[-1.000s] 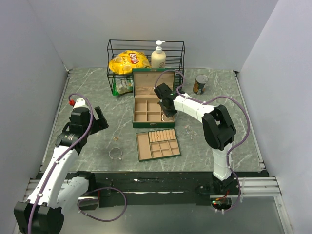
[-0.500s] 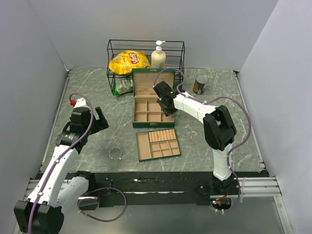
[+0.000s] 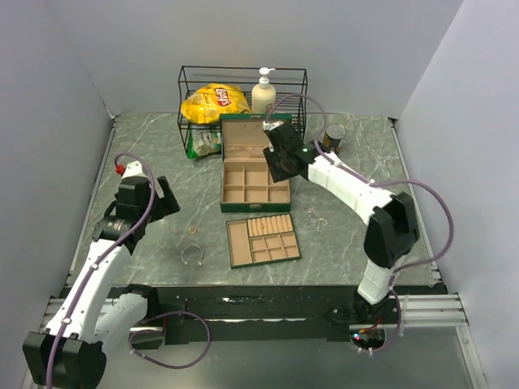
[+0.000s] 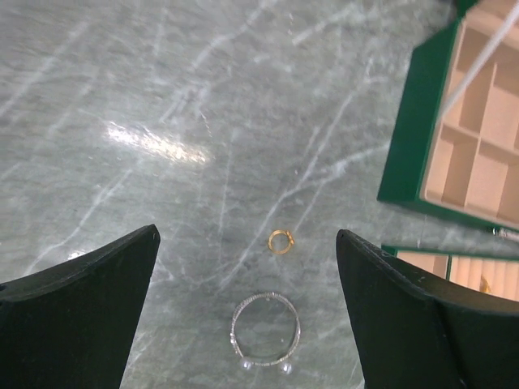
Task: Organize the mixed jewelry
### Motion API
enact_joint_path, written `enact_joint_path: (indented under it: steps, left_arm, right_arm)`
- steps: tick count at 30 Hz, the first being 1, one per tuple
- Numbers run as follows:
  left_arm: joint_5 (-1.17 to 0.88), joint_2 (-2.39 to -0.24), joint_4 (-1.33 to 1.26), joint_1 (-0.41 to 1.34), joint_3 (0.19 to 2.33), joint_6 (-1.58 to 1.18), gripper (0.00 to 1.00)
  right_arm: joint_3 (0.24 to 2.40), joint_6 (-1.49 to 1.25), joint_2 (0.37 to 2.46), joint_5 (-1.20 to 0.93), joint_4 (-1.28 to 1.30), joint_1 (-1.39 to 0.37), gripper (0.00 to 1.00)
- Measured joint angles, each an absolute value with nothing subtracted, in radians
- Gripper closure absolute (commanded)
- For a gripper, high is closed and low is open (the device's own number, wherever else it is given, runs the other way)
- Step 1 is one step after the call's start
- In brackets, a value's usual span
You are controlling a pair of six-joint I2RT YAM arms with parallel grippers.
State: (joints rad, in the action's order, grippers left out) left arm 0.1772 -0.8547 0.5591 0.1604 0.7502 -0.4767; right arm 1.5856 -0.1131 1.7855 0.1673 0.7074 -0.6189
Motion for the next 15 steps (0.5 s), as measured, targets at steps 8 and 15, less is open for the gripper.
enact_joint_path:
  steps: [8,15]
  left_arm:
    - [0.283,-0.817,0.568,0.160,0.771,-0.502,0.04]
    - [0.427,-0.749,0.629,0.160,0.790,-0.564,0.04]
  right_arm:
    - [1.380,-0.286,1.599,0.059,0.605,-0.720,0.57]
    - [1.270,-0.439,1.595,0.014,0.496,-0.958,0.57]
